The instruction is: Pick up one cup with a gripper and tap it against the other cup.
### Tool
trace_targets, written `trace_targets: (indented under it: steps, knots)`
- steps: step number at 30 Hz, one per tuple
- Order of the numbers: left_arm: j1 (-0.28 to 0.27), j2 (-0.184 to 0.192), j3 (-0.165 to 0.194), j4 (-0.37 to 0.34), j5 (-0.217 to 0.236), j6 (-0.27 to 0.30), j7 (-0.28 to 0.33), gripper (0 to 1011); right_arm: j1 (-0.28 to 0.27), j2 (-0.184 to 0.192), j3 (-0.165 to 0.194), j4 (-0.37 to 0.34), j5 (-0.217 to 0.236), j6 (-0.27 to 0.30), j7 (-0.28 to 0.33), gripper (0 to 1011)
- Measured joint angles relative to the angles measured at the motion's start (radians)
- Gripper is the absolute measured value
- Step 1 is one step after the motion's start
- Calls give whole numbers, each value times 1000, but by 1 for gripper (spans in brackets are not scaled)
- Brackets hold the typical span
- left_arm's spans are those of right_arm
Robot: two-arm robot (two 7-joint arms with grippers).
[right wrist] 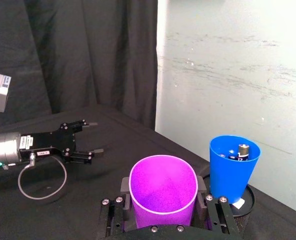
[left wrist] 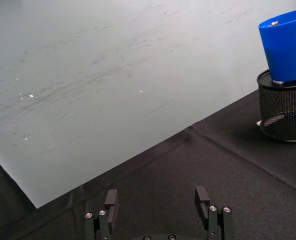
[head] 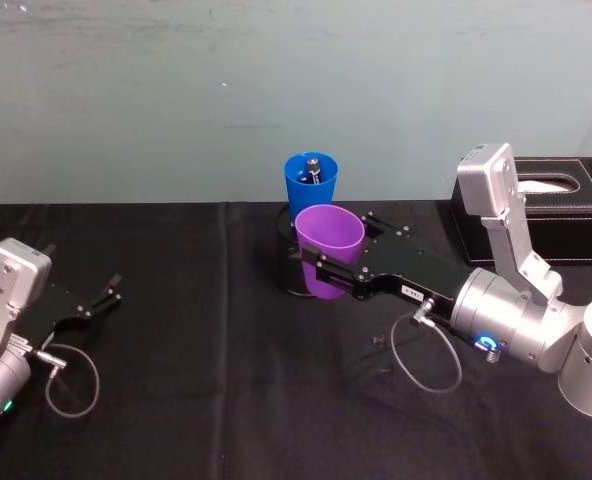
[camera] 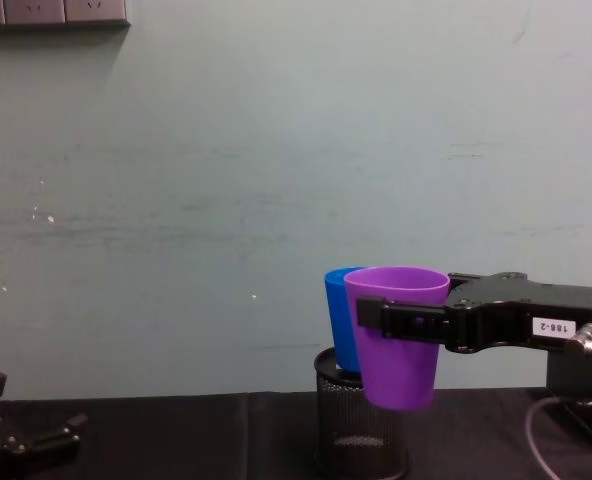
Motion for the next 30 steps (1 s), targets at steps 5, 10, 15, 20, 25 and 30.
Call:
trace_targets:
  steps: [5, 10, 15, 20, 25, 30]
  knots:
    - [0, 0, 0, 0, 0, 0, 0, 1000, 0, 0, 0, 0, 0, 0, 0, 731]
    - [0, 0, 0, 0, 0, 0, 0, 1000, 0, 0, 0, 0, 0, 0, 0, 731]
    - [0, 0, 0, 0, 0, 0, 0, 1000, 0, 0, 0, 0, 0, 0, 0, 731]
    - [0, 0, 0, 0, 0, 0, 0, 1000, 0, 0, 0, 0, 0, 0, 0, 731]
    - [0, 0, 0, 0, 0, 0, 0, 1000, 0, 0, 0, 0, 0, 0, 0, 731]
    - [0, 0, 0, 0, 0, 0, 0, 1000, 0, 0, 0, 0, 0, 0, 0, 731]
